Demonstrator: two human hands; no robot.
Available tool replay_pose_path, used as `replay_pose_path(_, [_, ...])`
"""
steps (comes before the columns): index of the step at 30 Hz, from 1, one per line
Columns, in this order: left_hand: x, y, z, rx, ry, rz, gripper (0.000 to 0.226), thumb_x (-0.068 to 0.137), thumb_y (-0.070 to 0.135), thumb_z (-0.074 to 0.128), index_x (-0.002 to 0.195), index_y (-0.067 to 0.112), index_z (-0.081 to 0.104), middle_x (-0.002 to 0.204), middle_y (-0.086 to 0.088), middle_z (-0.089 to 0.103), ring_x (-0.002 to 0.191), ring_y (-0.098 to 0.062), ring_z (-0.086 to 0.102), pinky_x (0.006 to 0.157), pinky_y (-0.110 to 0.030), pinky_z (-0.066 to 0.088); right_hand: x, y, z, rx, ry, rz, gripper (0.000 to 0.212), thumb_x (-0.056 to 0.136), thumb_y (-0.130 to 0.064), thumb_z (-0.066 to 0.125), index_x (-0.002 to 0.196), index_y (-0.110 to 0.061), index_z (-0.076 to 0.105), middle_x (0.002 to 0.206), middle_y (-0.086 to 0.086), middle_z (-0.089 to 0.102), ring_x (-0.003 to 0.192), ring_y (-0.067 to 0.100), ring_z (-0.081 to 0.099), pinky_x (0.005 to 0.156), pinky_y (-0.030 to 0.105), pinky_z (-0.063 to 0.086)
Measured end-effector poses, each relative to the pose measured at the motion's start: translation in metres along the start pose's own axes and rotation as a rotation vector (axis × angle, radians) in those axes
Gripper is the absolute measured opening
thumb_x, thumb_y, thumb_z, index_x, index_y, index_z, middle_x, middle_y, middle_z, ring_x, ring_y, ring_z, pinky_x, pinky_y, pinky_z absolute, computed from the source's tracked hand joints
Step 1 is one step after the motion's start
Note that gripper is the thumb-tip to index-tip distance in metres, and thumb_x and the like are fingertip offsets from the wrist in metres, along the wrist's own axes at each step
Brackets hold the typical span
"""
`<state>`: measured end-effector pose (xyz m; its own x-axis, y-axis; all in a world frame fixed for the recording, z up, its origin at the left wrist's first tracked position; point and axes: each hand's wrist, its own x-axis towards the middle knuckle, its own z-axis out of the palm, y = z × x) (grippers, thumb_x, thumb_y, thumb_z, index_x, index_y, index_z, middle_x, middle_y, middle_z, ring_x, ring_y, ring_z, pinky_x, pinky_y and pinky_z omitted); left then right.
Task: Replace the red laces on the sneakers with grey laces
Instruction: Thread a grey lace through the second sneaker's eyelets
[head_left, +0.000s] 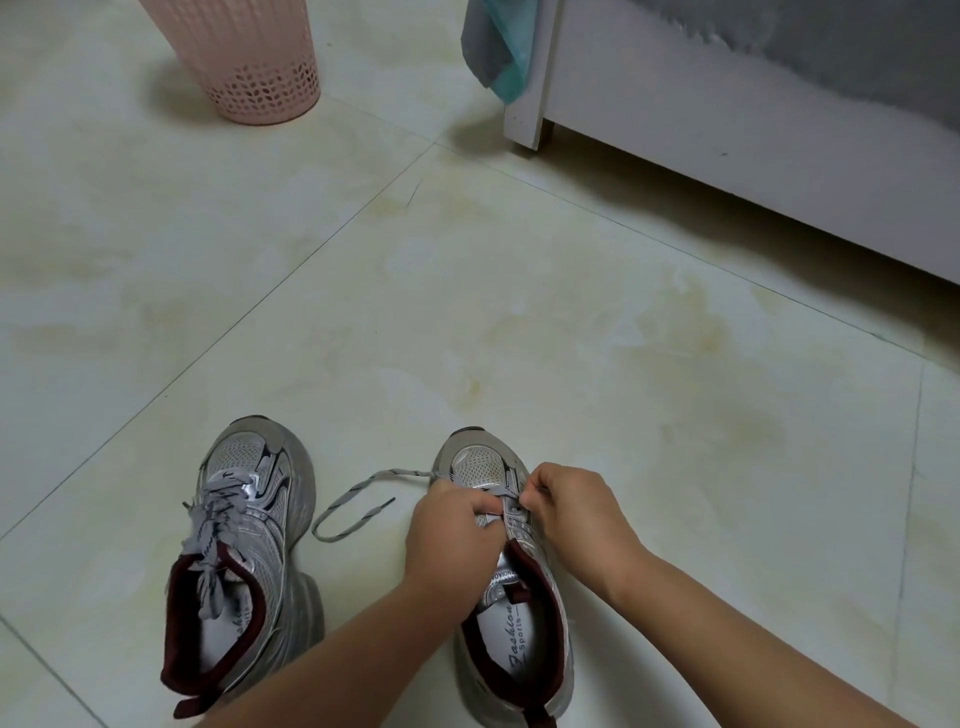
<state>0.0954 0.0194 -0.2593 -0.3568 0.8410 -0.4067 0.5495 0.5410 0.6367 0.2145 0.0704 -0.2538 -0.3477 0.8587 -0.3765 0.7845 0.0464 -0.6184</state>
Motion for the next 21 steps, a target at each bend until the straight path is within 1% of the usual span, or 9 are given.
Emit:
replay_pose_path(4, [0.001, 0.006, -0.002, 0.017, 0.010, -0.046, 0.015, 0.081, 0.018, 0.061, 0.088, 0.025, 0.073, 0.097, 0.003, 0.061, 0.082, -0.015, 0.059, 0.069, -0.022, 0.041, 0.003, 0.000, -0.002, -0.137, -0.036, -0.063, 0.023, 0.088, -0.009, 0.048, 0.071, -0.024, 0.049, 0.064, -0.015, 0.049, 0.072, 0.015, 0.048, 0.057, 0.022, 0.031])
replay_pose_path(6, [0.003, 0.008, -0.004, -0.003, -0.019, -0.063, 0.015, 0.078, 0.014, 0.061, 0.079, 0.020, 0.075, 0.084, -0.002, 0.071, 0.073, -0.018, 0.061, 0.066, -0.027, 0.046, 0.004, 0.001, -0.002, -0.164, -0.048, -0.079, 0.030, 0.086, -0.007, 0.048, 0.063, -0.027, 0.042, 0.059, -0.016, 0.044, 0.069, 0.014, 0.045, 0.051, 0.015, 0.026])
replay_pose_path(9, [0.005, 0.009, -0.007, -0.016, -0.044, -0.063, 0.014, 0.075, 0.011, 0.062, 0.071, 0.018, 0.074, 0.075, -0.006, 0.071, 0.065, -0.018, 0.058, 0.064, -0.027, 0.048, 0.006, 0.002, 0.001, -0.171, -0.064, -0.092, 0.026, 0.083, -0.005, 0.049, 0.067, -0.025, 0.045, 0.059, -0.015, 0.043, 0.068, 0.014, 0.045, 0.051, 0.014, 0.026])
replay_pose_path(11, [0.006, 0.009, -0.007, 0.011, -0.041, -0.050, 0.011, 0.075, 0.015, 0.064, 0.076, 0.020, 0.074, 0.077, -0.001, 0.071, 0.069, -0.017, 0.061, 0.062, -0.023, 0.043, 0.007, 0.000, 0.004, -0.095, -0.064, -0.058, 0.029, 0.083, -0.007, 0.051, 0.063, -0.026, 0.045, 0.058, -0.014, 0.046, 0.067, 0.013, 0.046, 0.052, 0.016, 0.030])
replay_pose_path(13, [0.006, 0.008, -0.006, 0.058, -0.036, -0.030, 0.009, 0.076, 0.020, 0.066, 0.081, 0.021, 0.074, 0.080, 0.002, 0.070, 0.073, -0.016, 0.061, 0.059, -0.020, 0.038, 0.008, -0.002, 0.005, 0.053, -0.063, 0.009, 0.029, 0.082, -0.008, 0.056, 0.060, -0.026, 0.048, 0.059, -0.012, 0.050, 0.064, 0.012, 0.049, 0.060, 0.023, 0.039])
replay_pose_path(16, [0.007, 0.009, -0.006, 0.159, -0.021, 0.010, 0.008, 0.078, 0.019, 0.064, 0.081, 0.022, 0.071, 0.083, 0.007, 0.063, 0.072, -0.013, 0.055, 0.060, -0.019, 0.034, 0.008, -0.006, 0.004, 0.194, -0.089, 0.076, 0.020, 0.078, -0.010, 0.064, 0.063, -0.018, 0.055, 0.061, -0.009, 0.053, 0.062, 0.009, 0.050, 0.071, 0.031, 0.047])
replay_pose_path(17, [0.009, 0.010, -0.006, 0.198, -0.020, 0.028, 0.009, 0.079, 0.018, 0.061, 0.078, 0.022, 0.069, 0.081, 0.008, 0.061, 0.071, -0.013, 0.053, 0.060, -0.020, 0.034, 0.008, -0.007, 0.004, 0.174, -0.080, 0.074, 0.015, 0.078, -0.014, 0.065, 0.066, -0.018, 0.056, 0.066, -0.008, 0.054, 0.068, 0.010, 0.051, 0.076, 0.034, 0.048])
replay_pose_path(19, [0.010, 0.013, -0.006, 0.255, -0.034, 0.042, 0.015, 0.082, 0.015, 0.055, 0.071, 0.022, 0.064, 0.076, 0.006, 0.056, 0.069, -0.016, 0.052, 0.059, -0.022, 0.035, 0.005, -0.009, 0.003, 0.000, 0.011, 0.089, 0.011, 0.080, -0.030, 0.065, 0.085, -0.022, 0.058, 0.088, -0.007, 0.049, 0.094, 0.013, 0.048, 0.088, 0.033, 0.041])
replay_pose_path(21, [0.011, 0.015, -0.006, 0.300, -0.066, 0.052, 0.019, 0.083, 0.011, 0.051, 0.068, 0.022, 0.057, 0.082, -0.001, 0.057, 0.074, -0.020, 0.054, 0.061, -0.024, 0.037, -0.006, -0.011, -0.002, -0.114, 0.113, 0.131, 0.031, 0.080, -0.044, 0.059, 0.103, -0.026, 0.050, 0.101, -0.007, 0.038, 0.108, 0.015, 0.038, 0.088, 0.031, 0.034])
